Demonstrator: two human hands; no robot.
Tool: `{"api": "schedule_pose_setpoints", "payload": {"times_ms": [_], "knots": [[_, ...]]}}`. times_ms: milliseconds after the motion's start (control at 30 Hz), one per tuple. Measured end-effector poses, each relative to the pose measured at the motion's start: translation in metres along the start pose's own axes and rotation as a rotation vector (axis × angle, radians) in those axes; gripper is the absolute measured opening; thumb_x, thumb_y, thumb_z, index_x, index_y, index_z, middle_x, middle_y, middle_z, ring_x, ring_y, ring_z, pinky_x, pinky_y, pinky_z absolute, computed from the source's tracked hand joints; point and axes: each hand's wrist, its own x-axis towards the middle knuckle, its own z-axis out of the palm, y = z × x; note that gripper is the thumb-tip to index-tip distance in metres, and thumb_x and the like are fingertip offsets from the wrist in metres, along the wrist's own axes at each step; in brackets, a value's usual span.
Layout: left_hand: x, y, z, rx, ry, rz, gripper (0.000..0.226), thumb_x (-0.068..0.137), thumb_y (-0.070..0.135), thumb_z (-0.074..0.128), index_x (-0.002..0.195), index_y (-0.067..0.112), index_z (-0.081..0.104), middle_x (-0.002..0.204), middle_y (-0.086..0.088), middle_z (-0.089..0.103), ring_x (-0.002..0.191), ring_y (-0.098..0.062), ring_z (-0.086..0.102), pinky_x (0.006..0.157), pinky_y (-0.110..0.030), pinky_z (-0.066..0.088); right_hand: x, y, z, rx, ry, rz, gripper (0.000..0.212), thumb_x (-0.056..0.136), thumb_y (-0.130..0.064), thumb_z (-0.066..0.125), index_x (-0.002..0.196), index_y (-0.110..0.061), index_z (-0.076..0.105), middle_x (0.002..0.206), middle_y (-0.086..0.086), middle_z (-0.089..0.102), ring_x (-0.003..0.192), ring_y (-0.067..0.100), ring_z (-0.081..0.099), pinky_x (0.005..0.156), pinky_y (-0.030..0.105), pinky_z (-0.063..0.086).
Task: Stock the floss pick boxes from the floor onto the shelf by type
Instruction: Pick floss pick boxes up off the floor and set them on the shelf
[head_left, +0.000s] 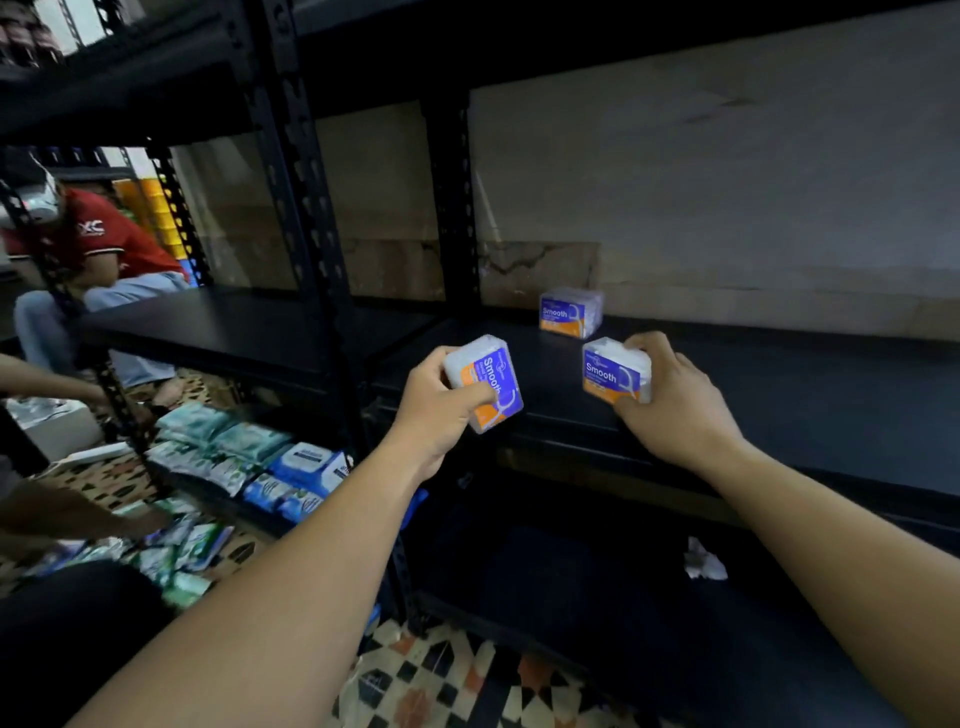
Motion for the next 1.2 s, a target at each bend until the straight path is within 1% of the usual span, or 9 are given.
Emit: {"api": "schedule_pose_setpoints", "payload": {"times_ms": [200,367,467,633,767,833,933,1067,1200], "knots": [[-0.039,-0.016,-0.027,0.103,0.007,0.001,0.035,0.065,0.008,0.079,0.095,0.014,0.062,0.082,0.0,0.07,0.07,-0.006,0.062,0.065,-0.023,0.05,-0.06,-0.018,0.015,0.088,0.109,-0.173,0.051,0.084,-0.021,0.065,0.128,-0.037,0.044,0.107,-0.004,0.053,0.082,0.02,0.058,0.077,0.039,0.049],[-0.061,-0.056,-0.056,0.301,-0.028,-0.074,0.042,0.065,0.013,0.081,0.1,0.019,0.059,0.091,-0.003,0.071,0.075,-0.01,0.064,0.069,-0.028,0.052,-0.103,-0.001,0.053,0.021,-0.03,-0.313,0.05,0.086,-0.027,0.065,0.13,-0.035,0.043,0.112,-0.008,0.055,0.084,0.011,0.055,0.078,0.036,0.05],[-0.076,-0.091,-0.069,0.459,-0.072,-0.169,0.052,0.062,0.021,0.079,0.11,0.021,0.059,0.094,0.001,0.065,0.078,-0.013,0.061,0.074,-0.029,0.052,-0.109,0.014,0.081,0.068,-0.301,-0.187,0.054,0.085,-0.03,0.065,0.13,-0.04,0.038,0.112,-0.006,0.061,0.094,0.016,0.06,0.083,0.039,0.051],[-0.091,-0.149,-0.094,0.644,-0.277,-0.381,0.031,0.072,0.015,0.082,0.099,0.017,0.065,0.095,-0.005,0.067,0.084,-0.019,0.063,0.074,-0.035,0.053,-0.113,0.046,0.124,-0.056,-0.643,-0.014,0.056,0.081,-0.031,0.068,0.128,-0.037,0.038,0.103,0.0,0.067,0.09,0.021,0.063,0.084,0.041,0.052],[-0.104,-0.191,-0.109,0.787,-0.406,-0.553,0.027,0.081,0.019,0.078,0.102,0.015,0.063,0.102,-0.007,0.064,0.09,-0.022,0.062,0.073,-0.037,0.05,-0.128,0.063,0.154,-0.142,-0.889,0.015,0.046,0.076,-0.027,0.072,0.109,-0.038,0.043,0.095,-0.002,0.064,0.084,0.019,0.063,0.074,0.04,0.053],[-0.112,-0.212,-0.108,0.809,-0.399,-0.614,0.025,0.08,0.02,0.08,0.097,0.015,0.063,0.101,-0.008,0.066,0.09,-0.023,0.063,0.074,-0.038,0.051,-0.14,0.067,0.171,-0.136,-0.96,0.052,0.043,0.077,-0.024,0.074,0.105,-0.034,0.044,0.095,0.003,0.062,0.078,0.02,0.063,0.063,0.039,0.053],[-0.127,-0.249,-0.098,0.788,-0.326,-0.659,0.024,0.075,0.02,0.084,0.086,0.018,0.062,0.1,-0.008,0.068,0.091,-0.024,0.065,0.077,-0.036,0.052,-0.161,0.075,0.202,-0.134,-1.024,0.079,0.043,0.076,-0.021,0.075,0.104,-0.029,0.044,0.093,0.003,0.062,0.078,0.02,0.063,0.064,0.039,0.053],[-0.15,-0.294,-0.086,0.724,-0.288,-0.746,0.033,0.074,0.02,0.086,0.098,0.014,0.064,0.103,-0.007,0.065,0.09,-0.02,0.061,0.076,-0.029,0.048,-0.187,0.094,0.235,-0.117,-1.05,0.143,0.046,0.073,-0.024,0.078,0.107,-0.026,0.047,0.1,0.003,0.063,0.088,0.022,0.063,0.076,0.04,0.055],[-0.158,-0.326,-0.083,0.76,-0.282,-0.809,0.04,0.075,0.021,0.085,0.107,0.008,0.067,0.111,-0.011,0.068,0.1,-0.024,0.065,0.084,-0.031,0.052,-0.211,0.117,0.253,-0.077,-1.097,0.261,0.045,0.079,-0.022,0.078,0.113,-0.02,0.049,0.105,0.005,0.062,0.085,0.018,0.06,0.068,0.031,0.05]]}}
